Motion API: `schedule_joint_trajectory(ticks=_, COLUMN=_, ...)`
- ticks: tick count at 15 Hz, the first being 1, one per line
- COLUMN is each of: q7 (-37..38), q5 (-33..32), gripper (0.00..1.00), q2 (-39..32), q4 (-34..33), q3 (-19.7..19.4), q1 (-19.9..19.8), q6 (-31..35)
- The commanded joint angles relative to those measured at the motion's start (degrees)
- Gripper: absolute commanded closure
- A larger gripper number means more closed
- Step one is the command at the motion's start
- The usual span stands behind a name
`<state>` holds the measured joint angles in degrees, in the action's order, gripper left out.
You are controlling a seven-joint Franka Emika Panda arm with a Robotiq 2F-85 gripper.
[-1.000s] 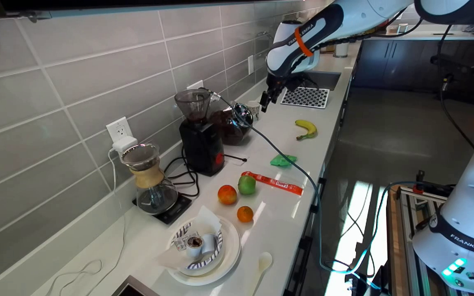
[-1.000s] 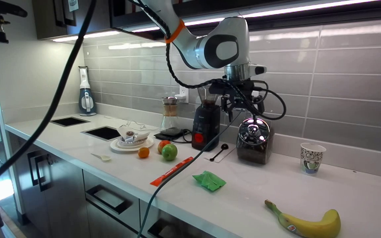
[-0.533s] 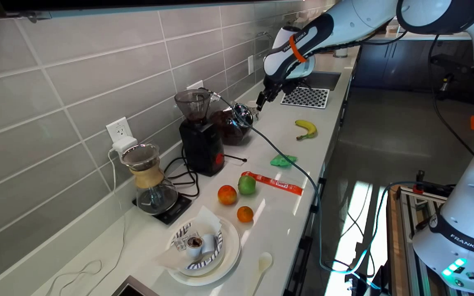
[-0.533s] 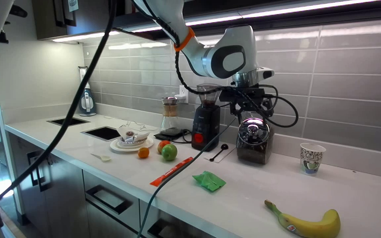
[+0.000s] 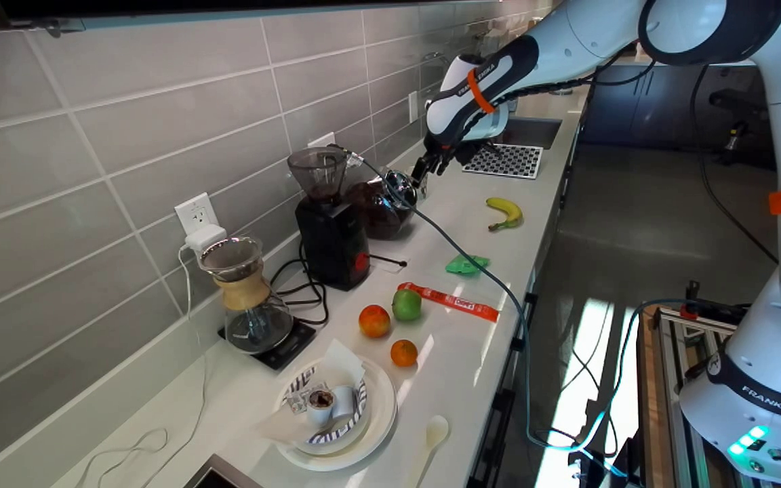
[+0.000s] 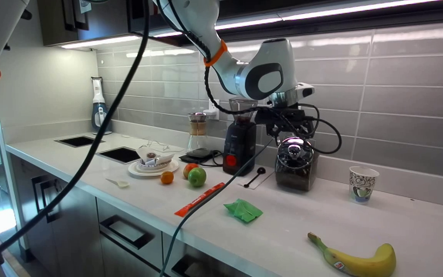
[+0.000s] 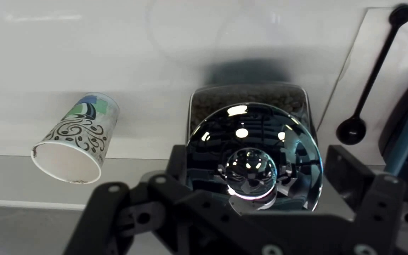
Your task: Put the silver lid on the counter
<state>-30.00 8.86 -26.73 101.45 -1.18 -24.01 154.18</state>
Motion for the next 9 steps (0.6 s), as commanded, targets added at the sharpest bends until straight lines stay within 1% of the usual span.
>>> schedule_joint_trajectory(ticks=1, q7=-1.48, q5=1.05, gripper=0.00, q2=-2.63, q4=-2.48, q3=1.49, q1=-1.37, q6=1.24)
schedule_joint_trajectory(ticks=9, q7=-0.74, q5=0.43, gripper=0.00, q2=-5.32, q4=-5.50, q3=2.10, q1=-1.64, q6=1.66)
